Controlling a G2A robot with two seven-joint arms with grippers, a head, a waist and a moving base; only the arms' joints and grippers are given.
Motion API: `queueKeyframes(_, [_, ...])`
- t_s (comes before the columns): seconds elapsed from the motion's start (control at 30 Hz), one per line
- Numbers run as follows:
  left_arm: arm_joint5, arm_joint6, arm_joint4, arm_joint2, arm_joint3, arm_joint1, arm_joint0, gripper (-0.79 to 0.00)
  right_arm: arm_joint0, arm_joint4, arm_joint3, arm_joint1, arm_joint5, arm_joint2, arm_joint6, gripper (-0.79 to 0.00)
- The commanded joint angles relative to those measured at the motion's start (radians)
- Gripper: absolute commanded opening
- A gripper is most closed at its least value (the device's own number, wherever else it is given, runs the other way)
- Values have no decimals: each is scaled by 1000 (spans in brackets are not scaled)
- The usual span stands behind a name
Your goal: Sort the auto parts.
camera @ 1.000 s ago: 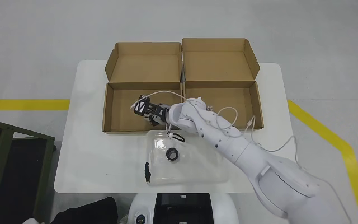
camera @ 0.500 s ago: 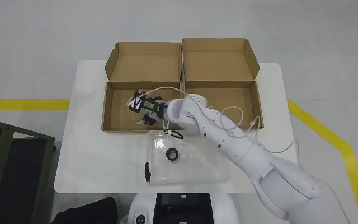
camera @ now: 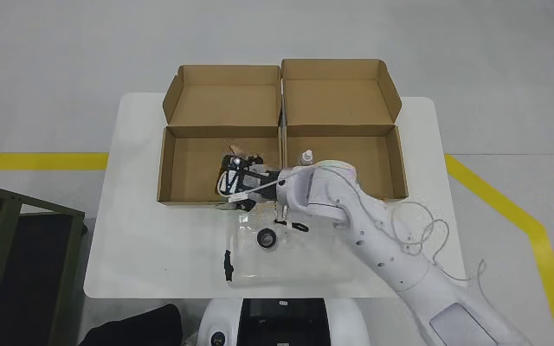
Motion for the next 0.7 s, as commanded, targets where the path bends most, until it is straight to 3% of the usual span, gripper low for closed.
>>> queueKeyframes(0.0, [0, 0, 0, 0, 0, 0, 0, 0, -50, -15, -64, 16, -39, 31, 9, 0])
queueKeyframes(0.23, [0, 0, 0, 0, 0, 0, 0, 0, -159, -88, -188, 56, -194, 72, 65, 0])
queueKeyframes(0.67, [0, 0, 0, 0, 0, 0, 0, 0, -284, -117, -199, 99, -303, 116, 35, 0])
